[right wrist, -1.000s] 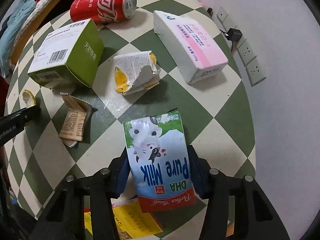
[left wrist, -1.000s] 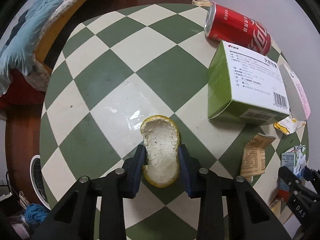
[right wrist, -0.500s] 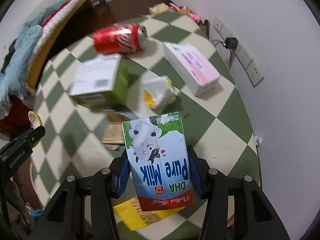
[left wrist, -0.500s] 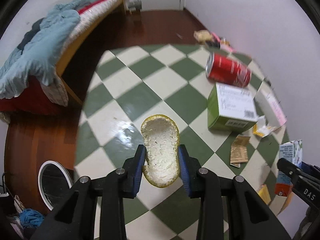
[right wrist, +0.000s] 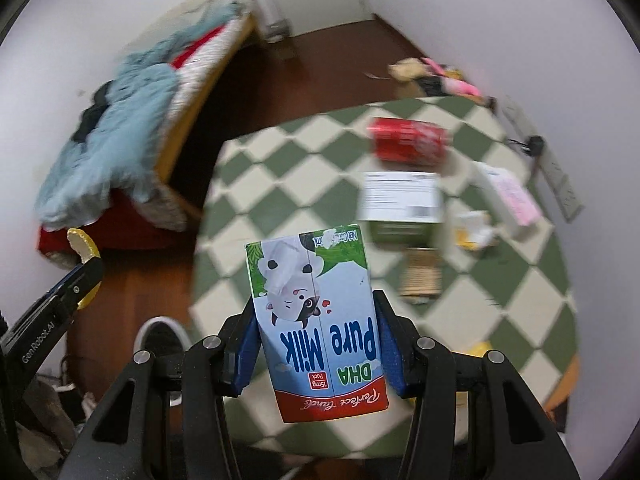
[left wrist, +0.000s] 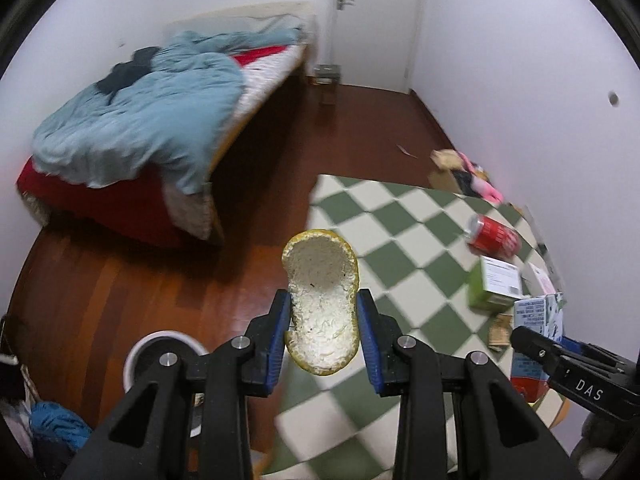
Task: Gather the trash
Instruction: 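Carry the orange peel and milk carton over the trash bin, then open both tools to drop the peel and milk carton into the bin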
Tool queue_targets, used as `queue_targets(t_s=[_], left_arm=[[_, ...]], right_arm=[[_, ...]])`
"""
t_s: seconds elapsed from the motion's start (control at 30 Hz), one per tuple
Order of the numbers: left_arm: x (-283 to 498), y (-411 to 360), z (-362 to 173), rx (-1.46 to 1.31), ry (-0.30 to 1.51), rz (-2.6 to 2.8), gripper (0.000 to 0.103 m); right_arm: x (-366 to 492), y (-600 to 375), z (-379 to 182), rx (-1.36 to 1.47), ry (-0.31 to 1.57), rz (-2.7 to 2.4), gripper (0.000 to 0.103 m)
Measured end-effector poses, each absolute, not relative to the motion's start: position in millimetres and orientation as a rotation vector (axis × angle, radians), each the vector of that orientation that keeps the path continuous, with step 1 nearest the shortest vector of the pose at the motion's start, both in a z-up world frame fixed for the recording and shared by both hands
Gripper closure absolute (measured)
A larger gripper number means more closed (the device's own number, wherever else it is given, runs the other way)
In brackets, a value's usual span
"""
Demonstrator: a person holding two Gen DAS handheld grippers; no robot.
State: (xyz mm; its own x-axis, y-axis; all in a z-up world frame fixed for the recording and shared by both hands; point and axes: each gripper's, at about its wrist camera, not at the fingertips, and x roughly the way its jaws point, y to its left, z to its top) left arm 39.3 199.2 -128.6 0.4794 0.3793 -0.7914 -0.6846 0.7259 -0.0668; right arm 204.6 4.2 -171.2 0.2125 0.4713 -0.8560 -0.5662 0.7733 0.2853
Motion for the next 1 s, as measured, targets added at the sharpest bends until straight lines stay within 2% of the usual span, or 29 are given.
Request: queue_targets(t_s=[0.13,0.23,0.43,0.6,0.73,0.77,0.87,0.9,0.97,1.0], left_arm=[[-19.3,239.4,-137.1,-0.473,0.856,0.729,0.073],[-63.9,274.6,-163.7,-0.538,0.897,0.776,0.073],[-138.8,347.4,-251.0,-0.696,1.04,0.835,0.073],[-163.7,392.4,-322.2,-0.817,1.144,0.811,0.072],[-175.0,411.2,-358.6,-0.887,1.201,0.811,0.07],[-178.2,413.4,-365.3,-0.899,1.207,0.82,0.065],[-191.0,417.8,-377.6,-0.937,1.194,0.862,0.026],[-197.3,418.3,-380.5,-0.952,1.18,0.88,0.02],[-208.1,419.0,-381.0,-0.956,1.184,0.907,0.019],[-211.8,418.8,-382.4,-0.951,1.191,0.926,0.013]], right_arm=[[154.6,61.1,-175.6,-0.104,1.176,0.848,0.05],[109.1,115.1,-197.5,-0.149,1.22,0.938,0.05],[30.6,214.9,-271.2,-0.293,1.347,1.03,0.05],[-12.3,279.3,-346.7,-0.401,1.476,1.032,0.05],[-32.2,314.8,-400.1,-0.477,1.555,0.995,0.05],[-34.8,321.2,-408.9,-0.487,1.569,0.99,0.05],[-40.5,338.5,-432.2,-0.522,1.607,0.98,0.048],[-41.5,343.6,-438.4,-0.525,1.621,0.981,0.048],[-41.8,348.0,-449.5,-0.53,1.647,0.977,0.048],[-42.7,350.5,-454.5,-0.536,1.655,0.972,0.046]])
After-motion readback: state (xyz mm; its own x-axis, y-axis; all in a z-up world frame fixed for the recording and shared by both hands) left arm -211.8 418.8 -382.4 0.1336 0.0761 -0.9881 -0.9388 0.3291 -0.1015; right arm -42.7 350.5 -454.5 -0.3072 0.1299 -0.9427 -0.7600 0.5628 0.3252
